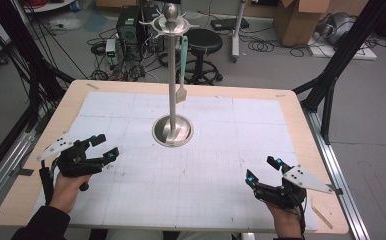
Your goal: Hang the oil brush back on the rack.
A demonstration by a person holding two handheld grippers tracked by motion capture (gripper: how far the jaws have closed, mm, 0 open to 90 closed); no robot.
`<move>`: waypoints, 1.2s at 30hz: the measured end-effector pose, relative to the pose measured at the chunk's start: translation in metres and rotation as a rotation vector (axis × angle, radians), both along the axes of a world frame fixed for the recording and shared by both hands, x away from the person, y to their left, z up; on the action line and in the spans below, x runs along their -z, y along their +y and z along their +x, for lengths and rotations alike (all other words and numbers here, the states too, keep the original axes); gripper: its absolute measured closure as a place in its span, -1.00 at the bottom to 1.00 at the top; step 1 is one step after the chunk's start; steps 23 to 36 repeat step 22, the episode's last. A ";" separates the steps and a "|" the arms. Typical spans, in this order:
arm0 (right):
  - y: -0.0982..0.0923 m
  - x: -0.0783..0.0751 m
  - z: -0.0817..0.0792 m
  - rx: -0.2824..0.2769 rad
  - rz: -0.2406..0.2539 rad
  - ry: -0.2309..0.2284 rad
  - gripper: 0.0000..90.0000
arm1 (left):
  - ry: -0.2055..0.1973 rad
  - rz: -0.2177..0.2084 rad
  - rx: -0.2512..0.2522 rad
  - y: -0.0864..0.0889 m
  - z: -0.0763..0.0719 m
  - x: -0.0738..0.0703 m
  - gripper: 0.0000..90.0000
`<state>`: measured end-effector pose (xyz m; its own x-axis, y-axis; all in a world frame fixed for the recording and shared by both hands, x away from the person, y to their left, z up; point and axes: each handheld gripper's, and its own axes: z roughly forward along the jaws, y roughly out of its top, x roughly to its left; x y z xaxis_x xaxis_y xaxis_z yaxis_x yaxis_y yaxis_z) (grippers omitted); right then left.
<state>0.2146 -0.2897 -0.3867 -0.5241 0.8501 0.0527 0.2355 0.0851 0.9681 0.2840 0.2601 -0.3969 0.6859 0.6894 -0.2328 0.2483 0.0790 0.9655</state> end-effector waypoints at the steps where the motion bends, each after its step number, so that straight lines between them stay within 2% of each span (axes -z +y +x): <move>1: 0.000 0.000 0.000 -0.001 0.003 -0.002 -0.65 | -0.002 -0.002 0.002 0.000 -0.001 0.000 -0.60; 36: 0.001 -0.001 0.001 -0.007 0.006 -0.004 -0.65 | 0.000 -0.009 0.002 -0.002 -0.001 0.000 -0.60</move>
